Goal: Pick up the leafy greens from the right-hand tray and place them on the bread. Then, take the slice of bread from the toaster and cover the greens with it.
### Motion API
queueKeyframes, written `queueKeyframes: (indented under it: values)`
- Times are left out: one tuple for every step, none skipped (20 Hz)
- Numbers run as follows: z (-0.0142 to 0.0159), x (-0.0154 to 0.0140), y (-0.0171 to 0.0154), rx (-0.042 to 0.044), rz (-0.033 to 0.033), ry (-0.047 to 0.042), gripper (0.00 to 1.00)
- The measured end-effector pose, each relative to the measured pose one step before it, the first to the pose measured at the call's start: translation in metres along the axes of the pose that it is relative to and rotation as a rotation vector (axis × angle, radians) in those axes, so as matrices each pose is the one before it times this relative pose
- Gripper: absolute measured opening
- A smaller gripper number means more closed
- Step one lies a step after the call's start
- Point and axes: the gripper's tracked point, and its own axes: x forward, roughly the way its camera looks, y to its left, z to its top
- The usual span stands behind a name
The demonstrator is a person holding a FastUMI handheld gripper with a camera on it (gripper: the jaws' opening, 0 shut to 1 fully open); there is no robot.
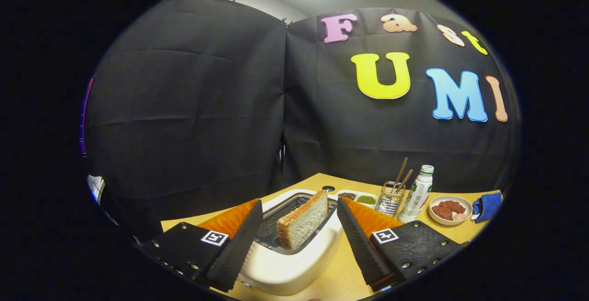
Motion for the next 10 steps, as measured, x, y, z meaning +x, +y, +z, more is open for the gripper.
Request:
queueKeyframes:
  values:
    - [-0.00282, 0.00362, 0.00138, 0.00092, -0.00269, 0.00765, 0.98]
    - [-0.00502, 0.0025, -0.00018, -0.00163, -0.00317, 0.00817, 0.96]
    - [-0.00213, 0.00164, 0.00051, -0.00293, -0.00193, 0.00807, 0.96]
    - [-0.00348, 0.00419, -0.00262, -0.00261, -0.01062, 0.00609, 0.95]
    - [-0.00157, 0.00082, -0.00075, -0.00081, -0.00046, 0.00329, 0.89]
    - [-0.00393, 0.00272, 0.00186, 0.00567, 0.00873, 0.0085, 0.81]
    - [-0.00359, 0.00122, -0.0004, 0.0074, -0.00193, 0.01082, 0.81]
    - [-0.00398, 0.00577, 0.00275, 0.00966, 0.01724, 0.00943, 0.72]
    - [0.00024, -0.00712, -0.00086, 0.01258, 0.00218, 0.00453, 0.68]
    - [0.00382, -0.00038, 0.00011, 0.00251, -0.0021, -0.01114, 0.32]
